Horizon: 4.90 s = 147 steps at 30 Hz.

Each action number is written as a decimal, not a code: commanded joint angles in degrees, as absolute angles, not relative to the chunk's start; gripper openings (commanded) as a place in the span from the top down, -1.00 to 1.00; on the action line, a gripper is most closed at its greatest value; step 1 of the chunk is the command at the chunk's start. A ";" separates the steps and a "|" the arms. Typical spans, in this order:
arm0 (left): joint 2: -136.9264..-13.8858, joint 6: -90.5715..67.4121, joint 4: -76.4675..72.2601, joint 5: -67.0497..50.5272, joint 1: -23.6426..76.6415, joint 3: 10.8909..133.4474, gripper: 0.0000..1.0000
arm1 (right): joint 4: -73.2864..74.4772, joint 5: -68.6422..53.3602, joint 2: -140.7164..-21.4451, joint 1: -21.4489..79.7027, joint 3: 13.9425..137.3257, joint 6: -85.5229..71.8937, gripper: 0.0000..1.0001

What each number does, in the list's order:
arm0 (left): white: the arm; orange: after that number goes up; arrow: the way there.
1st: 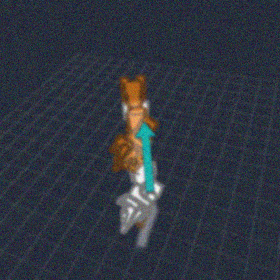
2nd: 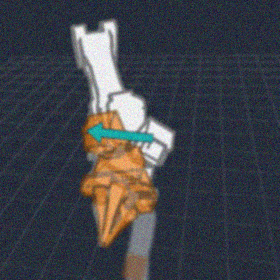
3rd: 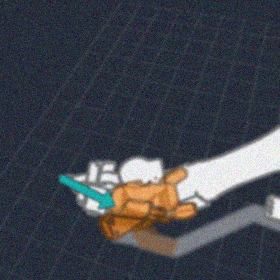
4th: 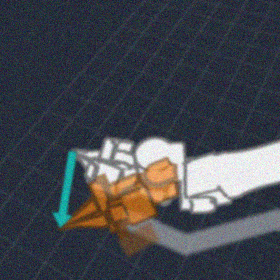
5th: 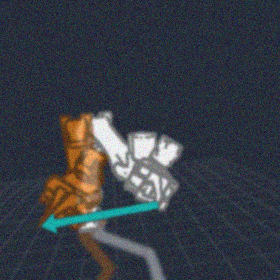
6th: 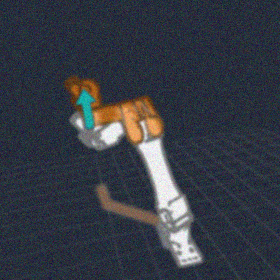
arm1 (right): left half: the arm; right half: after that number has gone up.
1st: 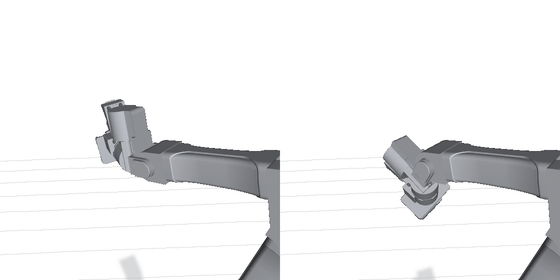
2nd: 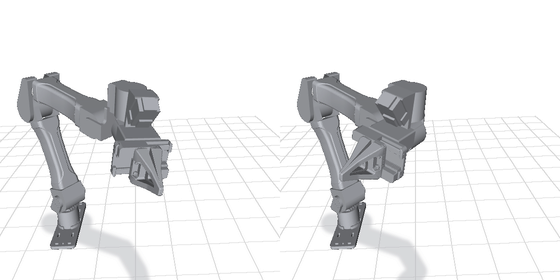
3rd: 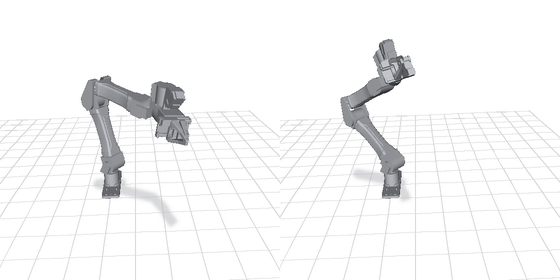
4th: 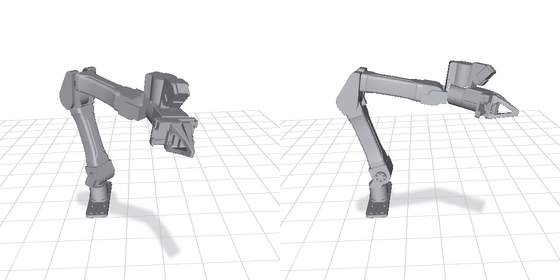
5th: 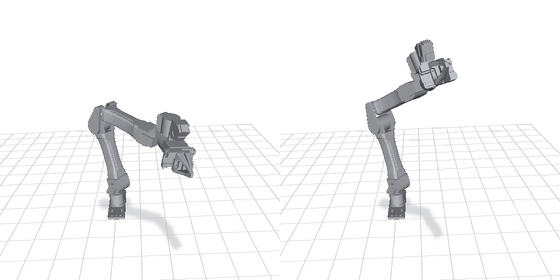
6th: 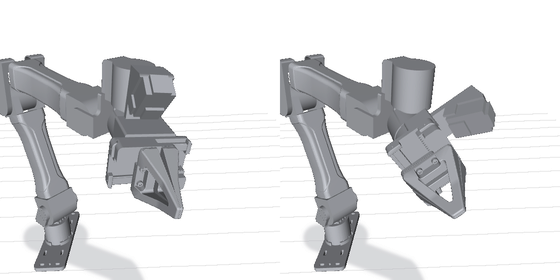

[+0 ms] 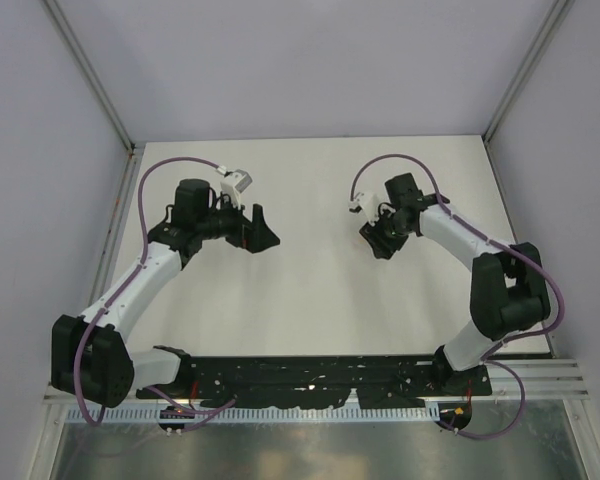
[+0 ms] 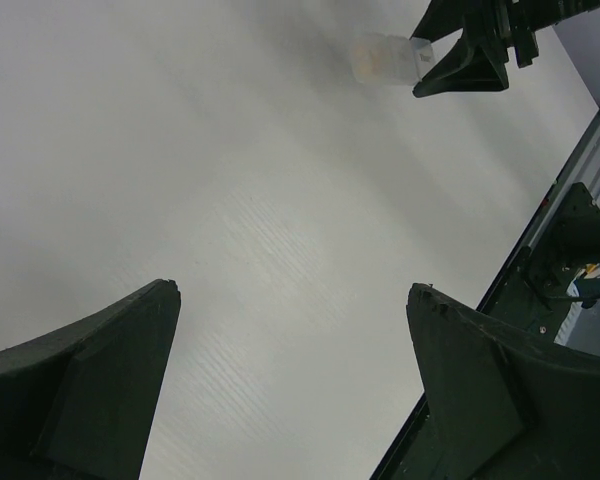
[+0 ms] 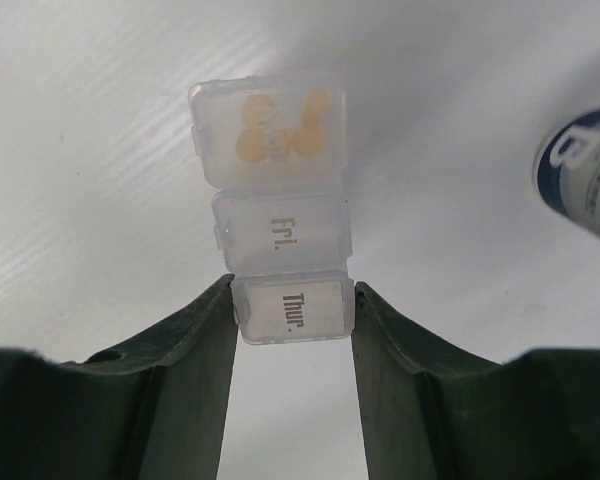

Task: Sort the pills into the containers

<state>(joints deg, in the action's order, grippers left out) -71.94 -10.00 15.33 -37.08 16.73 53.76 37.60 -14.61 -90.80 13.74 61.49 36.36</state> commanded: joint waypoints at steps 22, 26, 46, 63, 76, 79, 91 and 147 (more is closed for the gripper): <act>-74.87 -4.83 18.90 -35.06 13.89 54.58 -0.98 | 38.93 -16.34 -104.51 30.93 78.49 38.59 0.60; -80.57 -9.83 16.35 -42.34 13.80 55.54 -0.98 | 39.37 -16.44 -100.12 33.91 78.05 37.53 0.60; -94.39 -33.92 -4.57 -59.85 16.34 58.54 -0.88 | 39.46 -15.29 -93.61 41.31 82.62 30.94 0.61; -95.71 -33.93 -6.50 -61.17 19.16 57.04 -0.01 | 38.76 -14.24 -92.72 41.31 82.35 29.00 0.61; -95.19 -33.93 -7.56 -63.02 19.78 56.60 1.00 | 38.76 -14.85 -91.67 41.22 82.62 27.16 0.26; -94.66 -33.93 -8.44 -63.63 19.78 56.25 1.00 | 38.93 -15.55 -91.14 41.31 82.35 26.63 -0.08; -93.25 -32.43 -9.14 -65.92 18.90 55.99 1.00 | 45.08 -20.12 -86.84 40.26 82.97 25.75 -0.98; -89.12 -35.78 -18.55 -72.16 20.39 51.94 1.00 | 55.37 -50.54 -99.40 31.91 89.30 27.42 -0.08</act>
<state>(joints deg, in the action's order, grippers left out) -89.27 -35.86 -16.16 -70.96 19.77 52.14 55.99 -49.06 -99.70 32.16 87.64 27.20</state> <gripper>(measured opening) 0.273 0.465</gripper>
